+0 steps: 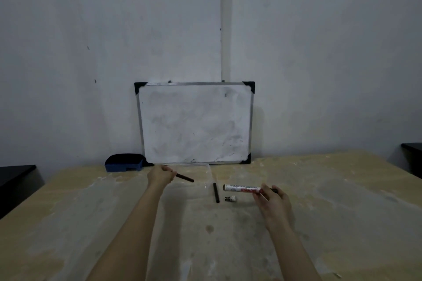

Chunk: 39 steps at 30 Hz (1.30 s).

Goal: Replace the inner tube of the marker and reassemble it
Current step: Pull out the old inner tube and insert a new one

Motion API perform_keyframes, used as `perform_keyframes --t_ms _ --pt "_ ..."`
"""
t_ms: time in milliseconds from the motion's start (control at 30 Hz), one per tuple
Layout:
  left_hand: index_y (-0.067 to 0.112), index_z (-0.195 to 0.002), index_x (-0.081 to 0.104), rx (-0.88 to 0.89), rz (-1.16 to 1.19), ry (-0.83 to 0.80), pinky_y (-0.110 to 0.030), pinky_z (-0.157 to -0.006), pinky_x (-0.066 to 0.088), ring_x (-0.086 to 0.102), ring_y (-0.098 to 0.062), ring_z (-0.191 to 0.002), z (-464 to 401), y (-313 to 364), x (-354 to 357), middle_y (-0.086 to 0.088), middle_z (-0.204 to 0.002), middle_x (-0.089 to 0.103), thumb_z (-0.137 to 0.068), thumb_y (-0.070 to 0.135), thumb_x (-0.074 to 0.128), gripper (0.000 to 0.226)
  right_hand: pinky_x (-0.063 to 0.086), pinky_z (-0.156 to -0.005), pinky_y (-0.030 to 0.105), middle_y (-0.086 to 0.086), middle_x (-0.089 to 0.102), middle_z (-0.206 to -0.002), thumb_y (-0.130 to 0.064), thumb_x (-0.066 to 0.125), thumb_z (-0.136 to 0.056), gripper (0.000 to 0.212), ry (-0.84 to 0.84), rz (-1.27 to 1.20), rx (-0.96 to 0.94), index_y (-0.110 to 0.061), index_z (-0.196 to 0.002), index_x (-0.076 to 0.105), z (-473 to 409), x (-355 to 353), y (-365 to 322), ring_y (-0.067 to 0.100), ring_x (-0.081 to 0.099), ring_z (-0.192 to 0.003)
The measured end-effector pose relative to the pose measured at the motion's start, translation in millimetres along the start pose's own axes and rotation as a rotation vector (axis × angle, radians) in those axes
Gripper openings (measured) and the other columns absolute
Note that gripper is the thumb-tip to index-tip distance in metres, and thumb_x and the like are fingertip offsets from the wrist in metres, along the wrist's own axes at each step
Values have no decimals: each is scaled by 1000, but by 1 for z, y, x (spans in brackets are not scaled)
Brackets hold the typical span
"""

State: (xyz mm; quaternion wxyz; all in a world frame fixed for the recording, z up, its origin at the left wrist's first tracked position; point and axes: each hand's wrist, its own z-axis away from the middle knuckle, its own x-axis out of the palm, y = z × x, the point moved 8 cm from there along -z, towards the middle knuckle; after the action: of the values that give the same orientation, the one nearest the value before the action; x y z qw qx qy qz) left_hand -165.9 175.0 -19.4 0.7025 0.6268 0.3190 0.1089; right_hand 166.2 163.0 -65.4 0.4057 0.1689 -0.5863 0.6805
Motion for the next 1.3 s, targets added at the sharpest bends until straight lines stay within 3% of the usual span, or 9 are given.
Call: perform_keyframes --t_ms 100,233,333,400,500,567,800,1000,1300 --pt "6 -57 50 -40 -122 -44 -34 -69 47 57 -27 -73 -8 -4 10 -10 -61 51 -82 3 61 27 54 -39 20 14 51 -75 9 54 -86 26 2 9 8 -5 -104 41 0 0 4 21 53 -64" --pt "2 -101 60 -52 -430 -120 -18 -49 39 59 -21 -82 -1 8 14 -4 -75 53 -92 17 49 21 54 -39 19 13 51 -76 10 55 -85 24 16 28 25 -10 -80 43 0 -2 9 20 54 -64" --pt "5 -56 39 8 -740 -166 -21 -40 29 47 -15 -59 -2 9 17 -1 -60 40 -88 19 53 38 54 -40 19 12 50 -77 9 55 -85 27 15 24 27 -11 -76 40 0 -3 10 20 54 -64" --pt "10 -54 35 14 -846 -183 -23 -45 31 49 -17 -68 -4 7 21 -1 -60 40 -87 19 55 39 55 -41 19 13 50 -78 9 56 -85 26 16 18 34 -10 -77 41 0 -4 11 21 55 -65" --pt "-1 -89 57 68 -906 -251 -30 -70 50 59 -26 -99 1 10 30 -11 -92 62 -86 15 57 16 55 -42 20 14 51 -79 8 56 -86 20 -3 30 35 -6 -90 42 2 -3 10 21 57 -65" --pt "-6 -112 55 81 -909 -241 -32 -89 48 57 -29 -112 0 9 30 -17 -109 61 -87 11 56 30 55 -44 20 14 52 -78 7 56 -86 22 -15 35 24 -6 -95 41 3 -3 8 20 60 -59" --pt "-3 -104 52 457 -751 16 -37 -75 48 59 -33 -98 60 67 54 -22 -108 61 -92 14 44 22 54 -45 19 24 51 -102 5 58 -85 28 61 49 -35 -4 -105 40 2 -10 -1 20 57 -66" --pt "2 -113 55 279 -846 -163 -38 -89 48 58 -32 -112 114 25 105 -15 -120 61 -93 18 42 28 54 -44 16 23 49 -106 5 59 -85 28 90 44 -74 -5 -103 40 1 -18 -3 18 57 -66" --pt "7 -115 53 289 -806 -117 -35 -87 48 59 -27 -109 119 8 113 -11 -117 64 -92 29 46 32 53 -44 14 22 45 -106 9 57 -85 30 95 34 -91 -4 -104 39 0 -24 -3 18 55 -68"
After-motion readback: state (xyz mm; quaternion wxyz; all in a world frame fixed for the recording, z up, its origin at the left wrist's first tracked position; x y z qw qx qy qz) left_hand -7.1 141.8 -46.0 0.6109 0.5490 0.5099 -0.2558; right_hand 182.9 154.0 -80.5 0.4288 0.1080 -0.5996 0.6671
